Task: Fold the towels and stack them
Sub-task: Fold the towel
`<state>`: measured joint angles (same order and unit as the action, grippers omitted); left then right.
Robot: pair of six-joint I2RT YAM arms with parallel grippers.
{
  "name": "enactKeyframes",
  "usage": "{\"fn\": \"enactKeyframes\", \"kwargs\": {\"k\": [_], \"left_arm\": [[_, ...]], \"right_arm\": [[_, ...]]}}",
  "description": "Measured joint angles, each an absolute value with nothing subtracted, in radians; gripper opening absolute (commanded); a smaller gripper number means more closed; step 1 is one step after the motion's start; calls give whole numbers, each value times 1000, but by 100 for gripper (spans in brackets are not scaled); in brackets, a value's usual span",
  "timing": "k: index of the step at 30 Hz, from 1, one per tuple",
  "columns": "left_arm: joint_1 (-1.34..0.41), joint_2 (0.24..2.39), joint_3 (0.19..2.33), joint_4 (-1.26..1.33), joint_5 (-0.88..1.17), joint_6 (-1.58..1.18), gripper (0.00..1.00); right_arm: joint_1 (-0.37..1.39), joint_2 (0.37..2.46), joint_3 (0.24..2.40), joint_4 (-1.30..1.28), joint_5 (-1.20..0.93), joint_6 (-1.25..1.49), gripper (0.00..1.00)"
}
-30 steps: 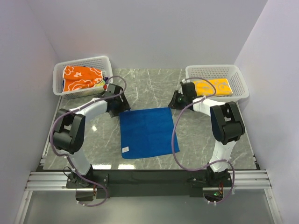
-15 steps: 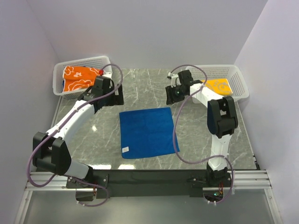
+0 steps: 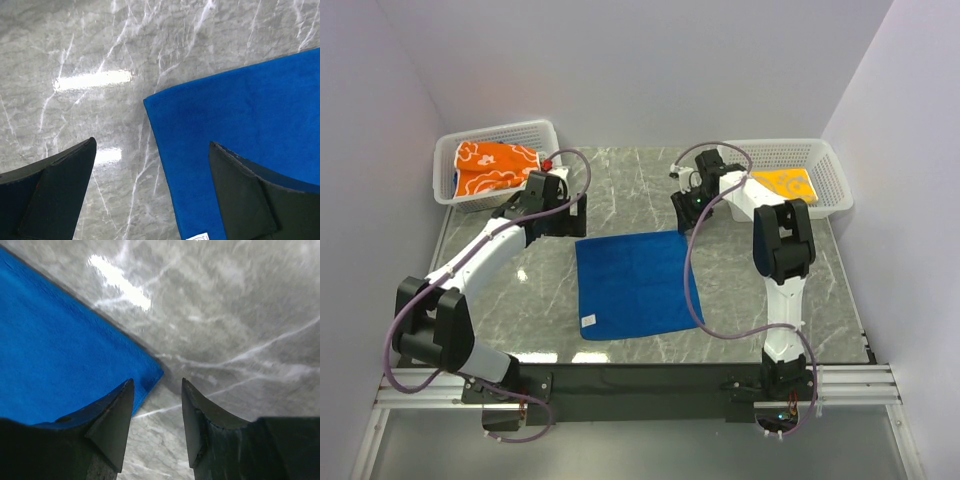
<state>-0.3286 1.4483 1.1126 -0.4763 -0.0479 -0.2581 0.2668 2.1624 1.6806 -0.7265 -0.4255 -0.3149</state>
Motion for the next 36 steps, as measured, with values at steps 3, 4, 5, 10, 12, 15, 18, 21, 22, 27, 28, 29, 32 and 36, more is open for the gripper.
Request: {"fn": "enactKeyframes", "kwargs": {"k": [3,4,5,10,12,15,18,21,22,27,28,29,32,36], "left_arm": [[-329,1466,1113,-476,-39,-248,99],[-329,1473,1113,-476,-35,-244,99],[-329,1481,1115,-478,-28,-240,99],[-329,1528,1155,-484,-2,-203,99],[-329,1551,1177,-484,9,-191,99],[-329,1580,1187,-474,22,-168,99],[-326,1618,1192,-476,27,-143,99],[-317,1687,1222,-478,46,-113,98],[-313,1705,1232,-481,54,-107,98],[-287,1800,1301,-495,101,-62,93],[-283,1814,1312,-499,108,-50,90],[-280,1826,1322,-501,116,-39,88],[-271,1858,1340,-510,148,-10,82],[-267,1896,1342,-528,187,19,77]], "right_arm": [[270,2188,1717,-735,-432,-331,49],[271,2199,1728,-742,-433,-335,48],[273,2214,1739,-748,-433,-340,48],[287,2262,1807,-792,-439,-366,41],[292,2271,1822,-804,-440,-377,38],[295,2283,1842,-826,-443,-395,34],[295,2286,1847,-837,-443,-410,33],[296,2287,1848,-847,-444,-420,33],[296,2288,1850,-852,-446,-424,33],[297,2288,1851,-863,-447,-442,26],[297,2288,1851,-867,-447,-443,23],[297,2289,1851,-869,-446,-445,20],[297,2289,1851,-873,-447,-446,16],[297,2290,1849,-876,-447,-447,11]]}}
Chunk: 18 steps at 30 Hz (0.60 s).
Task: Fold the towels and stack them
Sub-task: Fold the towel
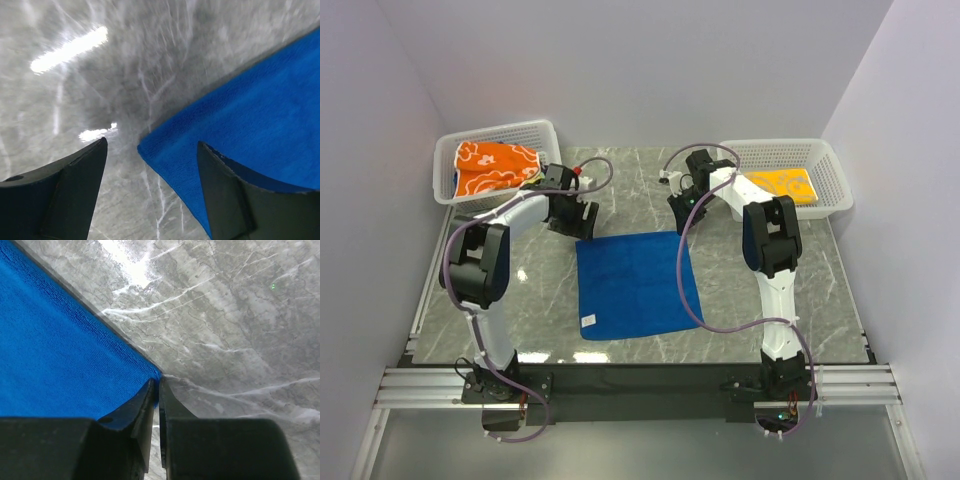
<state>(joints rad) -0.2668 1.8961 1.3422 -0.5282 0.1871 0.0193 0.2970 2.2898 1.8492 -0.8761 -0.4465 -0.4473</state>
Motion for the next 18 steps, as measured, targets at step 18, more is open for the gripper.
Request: {"fn": "enactKeyframes", "kwargs": {"k": [18], "left_arm": [[-237,1969,1364,-551,259,56,55]], "right_arm": [[297,2290,1845,-874,-446,-447,3]]}}
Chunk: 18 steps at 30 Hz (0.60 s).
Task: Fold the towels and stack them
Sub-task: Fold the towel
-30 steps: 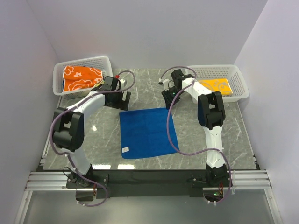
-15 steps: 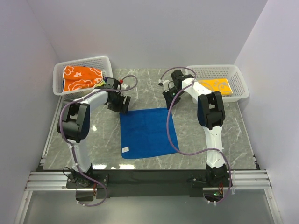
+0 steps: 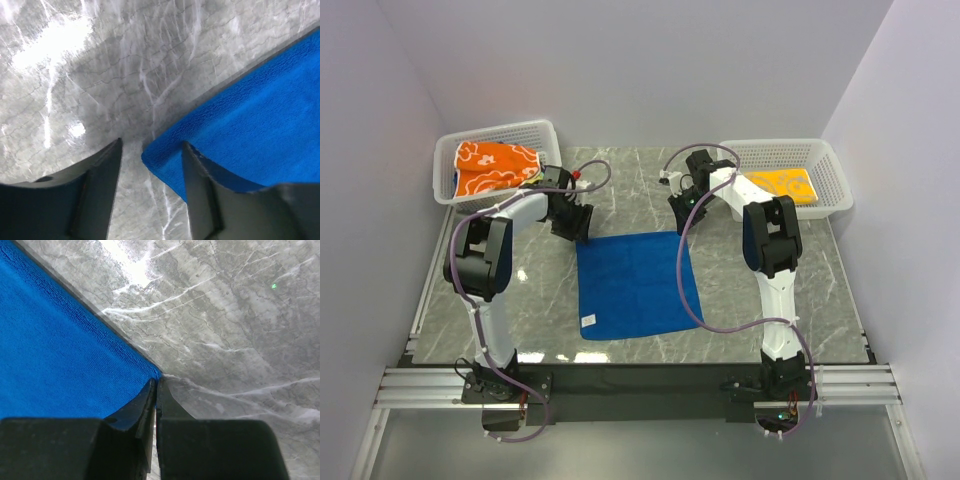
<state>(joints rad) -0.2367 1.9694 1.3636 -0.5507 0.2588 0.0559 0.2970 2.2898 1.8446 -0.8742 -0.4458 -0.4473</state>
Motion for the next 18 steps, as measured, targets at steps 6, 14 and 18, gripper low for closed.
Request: {"fn": "enactKeyframes", "kwargs": {"k": [6,14,18], "left_arm": [[-229,1974,1364,-550,278,68,47],[-229,1977,1362,-547,282,71,27],[-228,1982,1362,-546,283,72,13]], "right_arm": [[297,2289,1844,-874,-446,-447,2],[297,2288,1840,-870,-446,-447,0],[297,2288,1839,-868,-445,-443,0]]}}
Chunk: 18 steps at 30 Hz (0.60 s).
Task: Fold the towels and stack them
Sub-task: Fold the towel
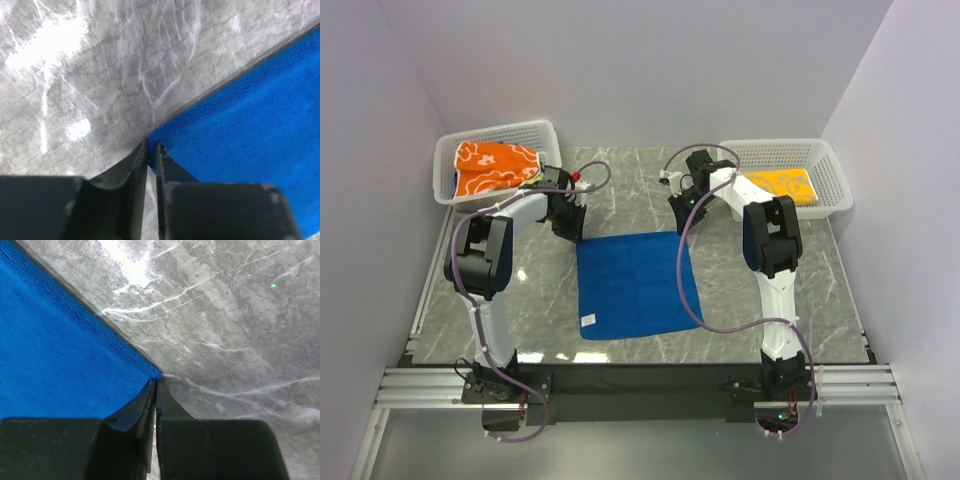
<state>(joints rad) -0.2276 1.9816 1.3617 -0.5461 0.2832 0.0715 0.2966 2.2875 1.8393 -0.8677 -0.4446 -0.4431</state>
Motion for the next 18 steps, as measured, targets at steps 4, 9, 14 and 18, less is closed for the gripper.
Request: {"fn": "enactKeyframes", "kwargs": {"k": [4,9,14,18], "left_arm": [[-223,1985,1362,-545,292,71,1],[-217,1985,1363,-547,308,76,1],[-216,1973,1361,-541,308,89,1],[-217,1914,1342,-496,307,93,1]], "right_arm": [[297,2286,1838,-863,-441,-434,0],[297,2262,1802,-824,-419,-402,0],[302,2202,1729,-759,-368,-381,0],[302,2129,1679,-711,-313,-366,0]]}}
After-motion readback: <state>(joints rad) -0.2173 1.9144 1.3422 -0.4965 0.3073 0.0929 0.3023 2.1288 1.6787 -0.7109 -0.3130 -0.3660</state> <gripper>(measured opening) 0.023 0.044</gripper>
